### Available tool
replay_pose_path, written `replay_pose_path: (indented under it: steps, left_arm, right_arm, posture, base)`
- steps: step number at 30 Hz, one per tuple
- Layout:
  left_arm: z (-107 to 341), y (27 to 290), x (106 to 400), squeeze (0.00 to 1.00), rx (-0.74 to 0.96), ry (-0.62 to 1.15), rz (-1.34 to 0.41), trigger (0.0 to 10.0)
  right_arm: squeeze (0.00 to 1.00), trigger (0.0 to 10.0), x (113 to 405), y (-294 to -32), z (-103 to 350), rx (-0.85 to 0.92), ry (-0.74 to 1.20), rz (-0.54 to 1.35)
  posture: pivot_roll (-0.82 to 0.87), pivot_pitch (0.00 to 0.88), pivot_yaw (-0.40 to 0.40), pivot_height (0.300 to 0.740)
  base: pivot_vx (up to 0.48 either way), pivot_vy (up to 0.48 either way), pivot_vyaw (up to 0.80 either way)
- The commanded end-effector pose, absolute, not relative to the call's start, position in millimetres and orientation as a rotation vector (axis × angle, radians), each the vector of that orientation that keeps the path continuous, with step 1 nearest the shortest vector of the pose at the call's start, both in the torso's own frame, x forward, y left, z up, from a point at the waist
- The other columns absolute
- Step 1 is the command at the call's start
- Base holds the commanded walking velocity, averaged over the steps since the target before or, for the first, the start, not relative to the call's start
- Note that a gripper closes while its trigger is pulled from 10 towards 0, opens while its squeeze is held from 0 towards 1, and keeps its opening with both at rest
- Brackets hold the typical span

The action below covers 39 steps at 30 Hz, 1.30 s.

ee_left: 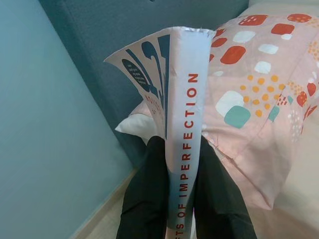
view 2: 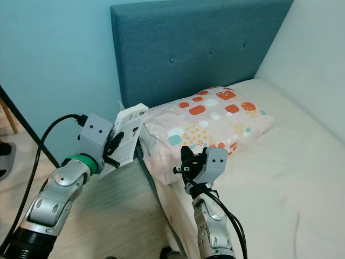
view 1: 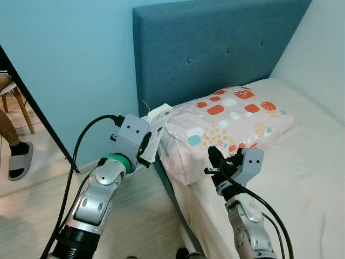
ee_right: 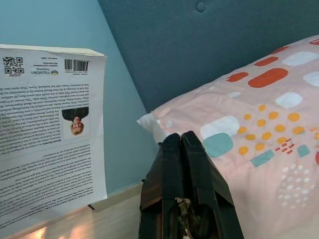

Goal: Clean up the room

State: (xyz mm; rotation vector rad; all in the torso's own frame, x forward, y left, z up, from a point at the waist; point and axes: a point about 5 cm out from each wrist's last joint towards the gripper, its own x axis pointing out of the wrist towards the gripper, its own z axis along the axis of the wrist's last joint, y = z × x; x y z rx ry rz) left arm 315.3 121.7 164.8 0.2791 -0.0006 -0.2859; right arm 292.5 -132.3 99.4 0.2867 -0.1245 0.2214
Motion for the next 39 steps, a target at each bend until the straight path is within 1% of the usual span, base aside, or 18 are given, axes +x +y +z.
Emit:
replay_pose_path:
  steps: [1,4,9,17,27,30,31,35,39]
  left_arm:
    - [166.2,120.3,313.4,0.00,0.285,-0.026,-0.291,10.0]
    - [166.1,120.0,313.2,0.00,0.286,-0.027,-0.291,10.0]
    - [165.4,119.2,313.4,0.00,0.285,-0.027,-0.292,10.0]
    - [165.4,118.9,313.4,0.00,0.284,-0.028,-0.293,10.0]
    - [164.8,118.7,313.4,0.00,0.285,-0.029,-0.294,10.0]
    - [164.7,118.7,313.5,0.00,0.285,-0.029,-0.294,10.0]
    - [164.6,118.7,313.5,0.00,0.285,-0.029,-0.294,10.0]
    - [164.8,118.6,313.3,0.00,0.285,-0.029,-0.293,10.0]
    - [165.1,118.4,313.1,0.00,0.285,-0.030,-0.293,10.0]
  right_arm:
    - [0.00,10.0,289.8,-134.2,91.8,0.278,-0.098,0.208]
    - [0.00,10.0,289.8,-134.5,91.8,0.277,-0.098,0.207]
    - [0.00,10.0,290.5,-136.3,93.8,0.283,-0.107,0.195]
    - [0.00,10.0,290.7,-136.0,93.6,0.282,-0.105,0.199]
    - [0.00,10.0,291.1,-136.2,93.3,0.279,-0.103,0.200]
    - [0.00,10.0,291.0,-136.2,93.2,0.280,-0.102,0.199]
    - [0.00,10.0,290.9,-136.4,92.8,0.280,-0.100,0.198]
    - [0.00,10.0,290.4,-136.5,92.6,0.280,-0.100,0.197]
    - [0.00,10.0,290.2,-136.5,92.7,0.281,-0.100,0.196]
  posture:
    - [0.07,0.112,0.012,0.726]
    - [0.07,0.112,0.012,0.726]
    - [0.07,0.109,0.009,0.706]
    - [0.07,0.109,0.009,0.691]
    - [0.07,0.104,0.007,0.651]
    - [0.07,0.104,0.007,0.646]
    - [0.07,0.104,0.007,0.636]
    - [0.07,0.108,0.008,0.621]
    - [0.07,0.108,0.008,0.611]
  base:
    - [0.000,0.000,0.00]
    - [0.000,0.000,0.00]
    - [0.000,0.000,0.00]
    - [0.000,0.000,0.00]
    - [0.000,0.000,0.00]
    - [0.000,0.000,0.00]
    - [0.000,0.000,0.00]
    - [0.000,0.000,0.00]
    - [0.000,0.000,0.00]
